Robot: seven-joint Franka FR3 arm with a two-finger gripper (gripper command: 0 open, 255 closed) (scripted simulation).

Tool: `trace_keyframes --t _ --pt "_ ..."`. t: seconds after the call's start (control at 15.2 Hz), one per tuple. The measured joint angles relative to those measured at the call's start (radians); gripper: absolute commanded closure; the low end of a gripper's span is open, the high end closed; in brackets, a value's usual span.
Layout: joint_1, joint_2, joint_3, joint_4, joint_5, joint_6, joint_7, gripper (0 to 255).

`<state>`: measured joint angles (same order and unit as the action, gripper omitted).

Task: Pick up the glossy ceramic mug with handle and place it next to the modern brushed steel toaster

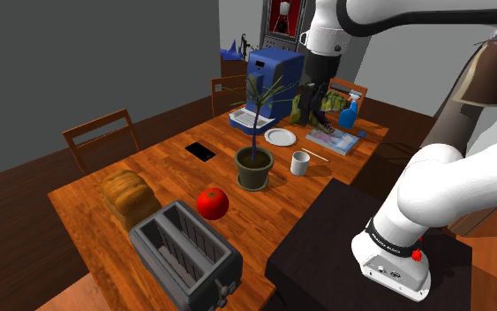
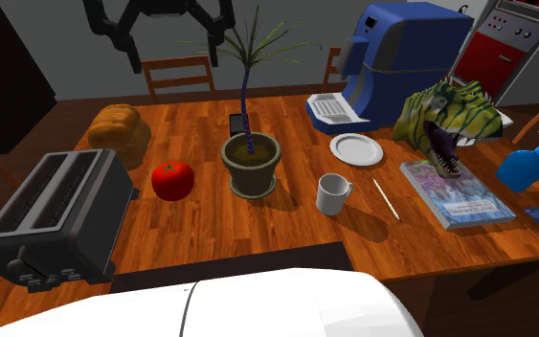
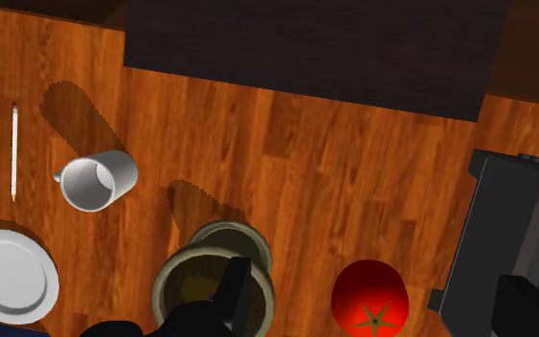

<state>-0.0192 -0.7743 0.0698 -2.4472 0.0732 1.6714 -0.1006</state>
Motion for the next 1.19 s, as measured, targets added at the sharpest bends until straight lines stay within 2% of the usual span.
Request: trace_keyframes --t 0.26,0.73,1.19 --pt "-0.012 0.016 -0.019 -0.047 -0.017 0.060 -0.026 0" --pt "-0.061 0.116 -0.093 -0.173 -0.080 0.284 -0.122 0" --pt "-0.111 0.301 -0.171 -0.227 -0.136 0.526 -0.211 0"
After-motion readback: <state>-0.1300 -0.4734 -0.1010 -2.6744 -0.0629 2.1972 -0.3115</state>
